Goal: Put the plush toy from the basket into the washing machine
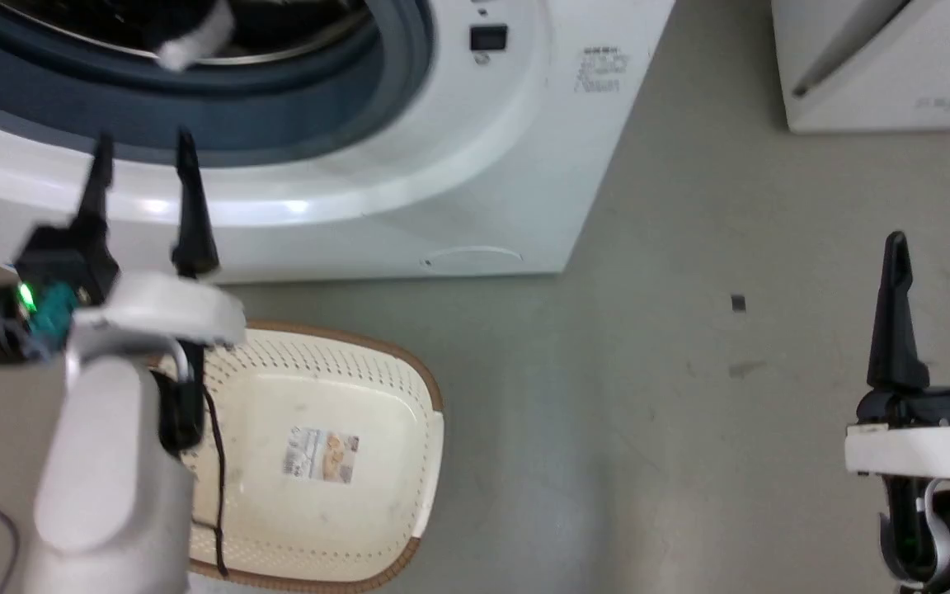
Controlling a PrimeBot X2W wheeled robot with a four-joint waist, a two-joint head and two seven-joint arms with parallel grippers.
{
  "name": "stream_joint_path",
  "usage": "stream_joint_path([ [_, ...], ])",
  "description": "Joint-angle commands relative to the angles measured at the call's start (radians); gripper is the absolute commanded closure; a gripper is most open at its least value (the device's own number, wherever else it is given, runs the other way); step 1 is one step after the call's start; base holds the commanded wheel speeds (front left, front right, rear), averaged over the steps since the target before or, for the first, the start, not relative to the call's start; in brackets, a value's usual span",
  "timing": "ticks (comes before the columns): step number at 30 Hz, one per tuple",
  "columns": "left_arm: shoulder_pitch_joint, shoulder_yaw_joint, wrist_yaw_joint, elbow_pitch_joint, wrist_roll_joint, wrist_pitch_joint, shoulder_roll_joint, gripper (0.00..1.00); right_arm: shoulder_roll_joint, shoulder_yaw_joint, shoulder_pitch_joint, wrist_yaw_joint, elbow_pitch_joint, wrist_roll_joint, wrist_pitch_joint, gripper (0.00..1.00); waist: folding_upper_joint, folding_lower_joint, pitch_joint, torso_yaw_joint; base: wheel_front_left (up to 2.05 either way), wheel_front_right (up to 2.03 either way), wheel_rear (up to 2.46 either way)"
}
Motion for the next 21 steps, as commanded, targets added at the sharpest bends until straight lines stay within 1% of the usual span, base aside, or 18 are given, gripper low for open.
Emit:
stream_joint_path([
  [1, 0.078, 0.009, -0.004, -0.041, 0.019, -0.005, -0.026, 0.0, -0.001, 0.002, 0.027, 0.001, 0.006, -0.016, -0.004, 0.0, 0.0, 0.0001, -0.098, 0.051, 0.0, 0.0, 0.0],
  [6, 0.254, 0.01, -0.007, -0.14, 0.073, -0.005, -0.078, 0.0, -0.001, 0.005, 0.084, 0.001, 0.013, -0.032, -0.004, 0.0, 0.0, 0.0001, -0.189, 0.08, 0.0, 0.0, 0.0],
  [12, 0.432, 0.009, 0.013, -0.202, 0.116, -0.005, -0.112, 0.0, -0.001, 0.004, 0.165, 0.001, 0.022, -0.043, -0.004, 0.0, 0.0, 0.0001, -0.284, 0.108, 0.0, 0.0, 0.0],
  [21, 0.564, 0.01, 0.032, -0.247, 0.137, -0.005, -0.13, 0.0, -0.001, 0.005, 0.258, 0.001, 0.037, -0.053, -0.004, 0.0, 0.0, 0.0001, -0.387, 0.131, 0.0, 0.0, 0.0],
])
